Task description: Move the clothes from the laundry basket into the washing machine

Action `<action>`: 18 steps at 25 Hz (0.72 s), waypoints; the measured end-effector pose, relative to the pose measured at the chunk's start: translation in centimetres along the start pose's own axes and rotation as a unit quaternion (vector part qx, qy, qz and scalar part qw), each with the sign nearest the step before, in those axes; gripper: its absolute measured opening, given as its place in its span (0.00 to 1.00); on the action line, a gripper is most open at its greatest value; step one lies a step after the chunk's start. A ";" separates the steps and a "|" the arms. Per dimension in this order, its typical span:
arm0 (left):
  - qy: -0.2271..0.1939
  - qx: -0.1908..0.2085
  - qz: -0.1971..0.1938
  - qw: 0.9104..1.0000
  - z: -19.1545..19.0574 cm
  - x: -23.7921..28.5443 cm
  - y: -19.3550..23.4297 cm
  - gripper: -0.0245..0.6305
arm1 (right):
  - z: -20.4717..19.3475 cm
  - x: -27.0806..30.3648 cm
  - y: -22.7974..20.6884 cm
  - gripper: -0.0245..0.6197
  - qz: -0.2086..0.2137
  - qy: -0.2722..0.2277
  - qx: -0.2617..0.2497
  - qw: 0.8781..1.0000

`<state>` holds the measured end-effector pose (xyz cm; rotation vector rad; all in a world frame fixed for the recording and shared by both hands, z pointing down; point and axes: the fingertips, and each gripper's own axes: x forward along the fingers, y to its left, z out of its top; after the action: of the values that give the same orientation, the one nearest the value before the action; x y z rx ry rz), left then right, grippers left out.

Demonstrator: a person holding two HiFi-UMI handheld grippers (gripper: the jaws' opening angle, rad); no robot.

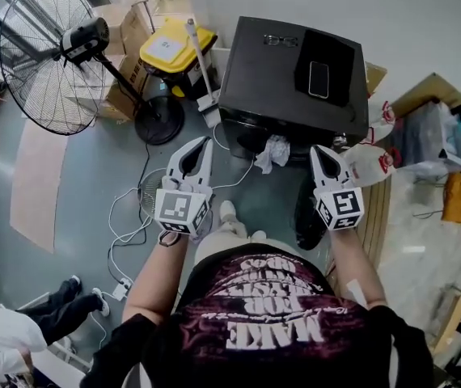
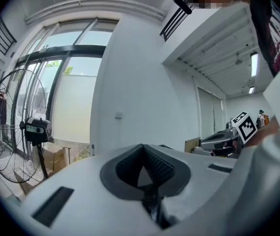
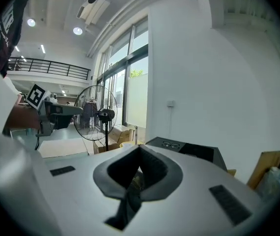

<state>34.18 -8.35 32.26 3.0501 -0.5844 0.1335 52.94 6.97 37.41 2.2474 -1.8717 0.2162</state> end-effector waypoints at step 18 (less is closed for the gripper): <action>0.000 0.023 0.011 1.000 3.3 -3.8 -0.8 0.04 | 4.4 -2.9 2.4 0.04 0.026 -0.029 -0.009 0.999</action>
<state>31.23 -6.40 28.62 3.0881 -0.6235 0.1484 49.98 8.20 32.65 2.2175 -1.9547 0.1435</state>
